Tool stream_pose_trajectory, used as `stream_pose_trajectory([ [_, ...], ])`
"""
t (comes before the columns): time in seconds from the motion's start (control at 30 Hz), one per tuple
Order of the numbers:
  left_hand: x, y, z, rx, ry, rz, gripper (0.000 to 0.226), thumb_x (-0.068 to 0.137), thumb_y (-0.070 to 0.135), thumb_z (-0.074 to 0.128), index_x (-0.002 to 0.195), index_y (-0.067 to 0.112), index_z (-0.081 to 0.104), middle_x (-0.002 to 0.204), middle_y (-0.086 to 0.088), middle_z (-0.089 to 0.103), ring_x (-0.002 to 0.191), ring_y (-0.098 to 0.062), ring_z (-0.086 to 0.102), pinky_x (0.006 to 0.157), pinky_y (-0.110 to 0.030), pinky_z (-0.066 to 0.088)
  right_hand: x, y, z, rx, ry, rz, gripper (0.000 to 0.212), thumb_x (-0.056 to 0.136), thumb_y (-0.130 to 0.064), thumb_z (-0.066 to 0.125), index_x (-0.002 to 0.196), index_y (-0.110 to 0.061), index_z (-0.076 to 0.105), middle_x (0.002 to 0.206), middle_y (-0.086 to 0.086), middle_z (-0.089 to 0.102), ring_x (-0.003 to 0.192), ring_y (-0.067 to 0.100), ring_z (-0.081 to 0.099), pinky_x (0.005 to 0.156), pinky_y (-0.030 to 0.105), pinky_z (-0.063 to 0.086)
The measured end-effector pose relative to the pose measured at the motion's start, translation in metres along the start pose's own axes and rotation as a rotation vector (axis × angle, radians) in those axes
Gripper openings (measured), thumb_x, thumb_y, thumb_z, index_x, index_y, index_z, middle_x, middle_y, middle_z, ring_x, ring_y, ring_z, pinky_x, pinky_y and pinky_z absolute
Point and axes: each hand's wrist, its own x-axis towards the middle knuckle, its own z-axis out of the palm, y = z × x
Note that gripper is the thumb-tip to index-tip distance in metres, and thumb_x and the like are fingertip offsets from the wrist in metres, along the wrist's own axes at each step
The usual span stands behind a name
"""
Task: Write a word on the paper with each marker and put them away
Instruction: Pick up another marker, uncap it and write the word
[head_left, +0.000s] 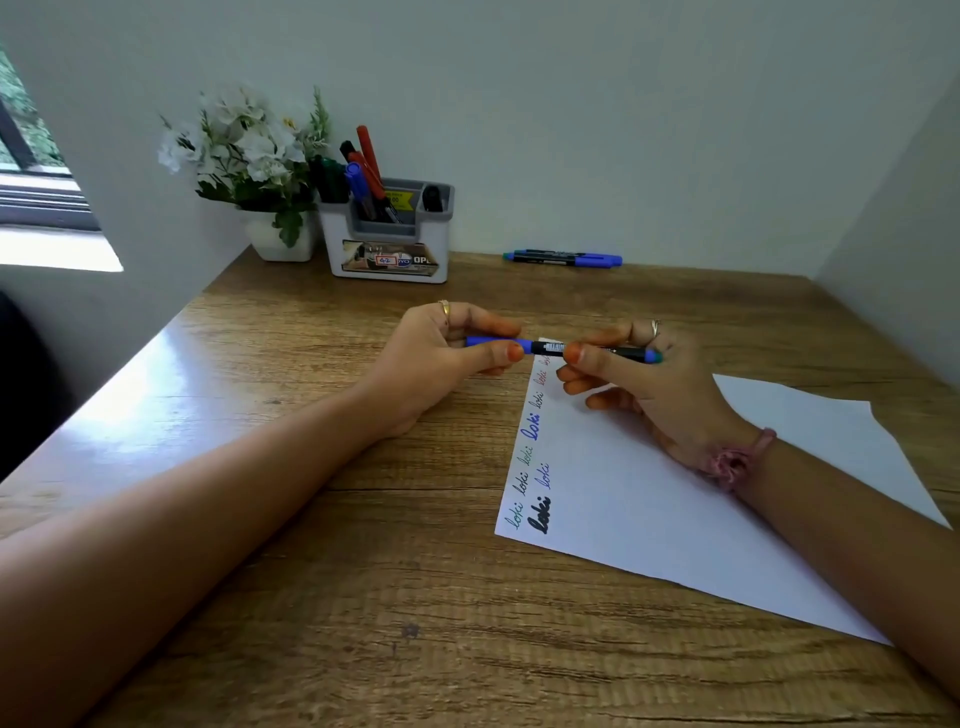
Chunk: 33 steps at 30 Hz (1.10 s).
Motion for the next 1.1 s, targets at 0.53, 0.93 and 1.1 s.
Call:
stream_pose_trajectory([
  [0.53,0.002,0.017,-0.004,-0.338,0.077,0.022,0.051,0.064,0.013,0.072,0.112,0.012,0.056,0.091,-0.007,0.073,0.083,-0.013,0.070,0.068,-0.019,0.055,-0.001,-0.003,0.008,-0.139,-0.132,0.021,0.036,0.070,-0.033,0.068,0.102,-0.016,0.067,0.095,0.004,0.075,0.086,0.010,0.068,0.068,0.018,0.049],
  [0.93,0.046,0.061,-0.079,0.129,0.534,0.483,0.020,0.087,0.013,0.063,0.108,0.012,0.063,0.088,0.002,0.069,0.081,-0.015,0.068,0.072,-0.022,0.056,0.000,-0.003,0.003,-0.101,-0.063,0.058,0.017,0.081,-0.017,0.068,0.098,-0.016,0.068,0.088,0.006,0.075,0.080,0.011,0.068,0.066,0.016,0.051],
  [1.1,0.073,0.068,-0.080,0.397,0.548,0.516,0.024,0.089,0.019,0.062,0.112,0.011,0.062,0.083,0.012,0.066,0.066,-0.003,0.064,0.061,-0.015,0.053,0.001,-0.004,0.002,-0.101,-0.071,0.068,0.018,0.082,-0.018,0.069,0.100,-0.015,0.067,0.087,0.004,0.075,0.079,0.010,0.068,0.066,0.017,0.050],
])
